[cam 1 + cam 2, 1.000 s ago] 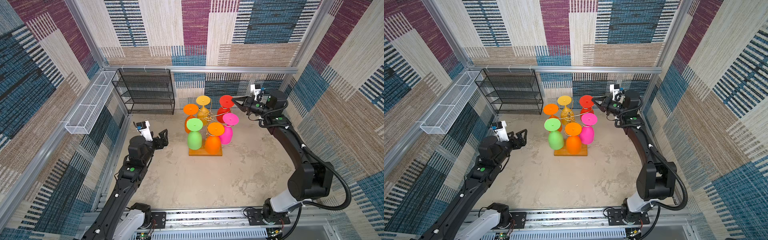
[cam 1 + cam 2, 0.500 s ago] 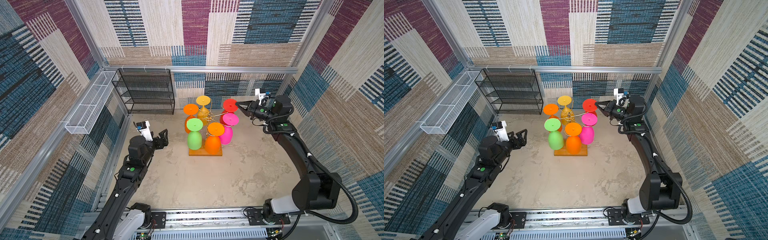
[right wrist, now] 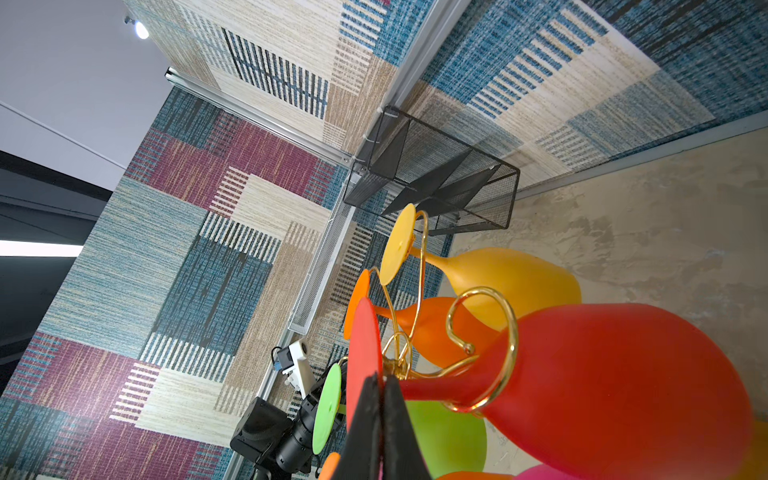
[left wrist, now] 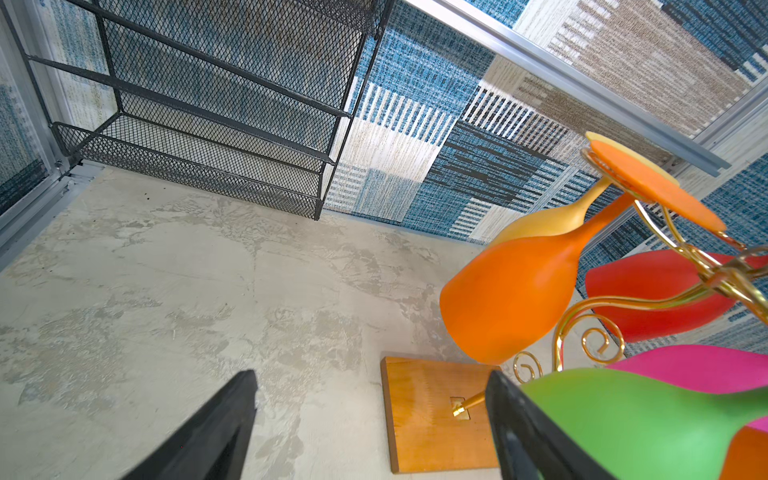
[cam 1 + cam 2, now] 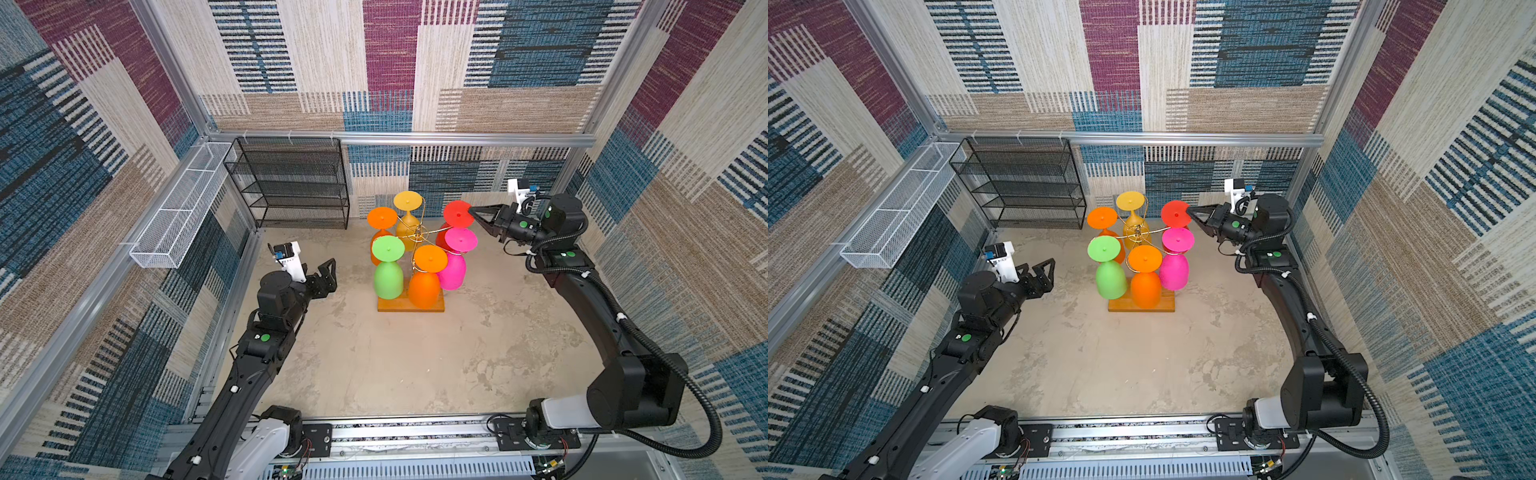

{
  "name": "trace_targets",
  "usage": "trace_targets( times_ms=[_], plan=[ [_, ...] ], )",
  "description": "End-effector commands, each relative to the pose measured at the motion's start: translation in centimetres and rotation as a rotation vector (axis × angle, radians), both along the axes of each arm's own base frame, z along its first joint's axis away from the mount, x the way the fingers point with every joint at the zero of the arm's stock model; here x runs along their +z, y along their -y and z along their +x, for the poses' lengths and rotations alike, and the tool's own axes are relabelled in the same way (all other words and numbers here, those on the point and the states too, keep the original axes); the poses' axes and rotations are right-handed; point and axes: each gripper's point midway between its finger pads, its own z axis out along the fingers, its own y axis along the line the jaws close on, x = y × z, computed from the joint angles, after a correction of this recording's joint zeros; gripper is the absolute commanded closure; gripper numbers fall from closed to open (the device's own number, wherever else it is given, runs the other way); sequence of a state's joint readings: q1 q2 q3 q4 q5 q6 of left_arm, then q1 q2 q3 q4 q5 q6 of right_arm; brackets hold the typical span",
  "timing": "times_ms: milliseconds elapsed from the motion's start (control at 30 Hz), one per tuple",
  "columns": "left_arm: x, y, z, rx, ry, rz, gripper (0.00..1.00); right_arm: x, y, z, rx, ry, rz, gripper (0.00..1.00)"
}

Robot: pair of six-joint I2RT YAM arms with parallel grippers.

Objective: Take the wine glass off the wine glass rack
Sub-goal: 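Close the right gripper on the red glass's foot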

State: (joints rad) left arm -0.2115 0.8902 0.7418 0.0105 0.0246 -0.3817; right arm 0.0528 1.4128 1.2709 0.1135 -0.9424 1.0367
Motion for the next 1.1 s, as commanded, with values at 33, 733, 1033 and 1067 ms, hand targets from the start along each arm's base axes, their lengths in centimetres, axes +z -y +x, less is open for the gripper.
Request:
trace_targets(
  times_ms=[33, 733, 1033, 1067],
  plan=[
    [0.5, -0.1, 0.2, 0.005, 0.021, 0.008, 0.12, 1.2, -0.9, -0.2, 0.038, 0.040, 0.014, 1.00],
    [0.4, -0.2, 0.2, 0.010, 0.014, 0.014, 0.11, 1.9, -3.2, 4.2, 0.099, 0.018, 0.034, 1.00],
    [0.3, -0.2, 0.0, 0.009, 0.013, 0.015, 0.12, 1.1, -2.6, 6.8, 0.048, -0.004, 0.013, 1.00],
    [0.3, -0.2, 0.0, 0.009, 0.012, 0.015, 0.12, 0.9, -2.4, 7.1, 0.040, -0.009, 0.012, 1.00]
  ],
)
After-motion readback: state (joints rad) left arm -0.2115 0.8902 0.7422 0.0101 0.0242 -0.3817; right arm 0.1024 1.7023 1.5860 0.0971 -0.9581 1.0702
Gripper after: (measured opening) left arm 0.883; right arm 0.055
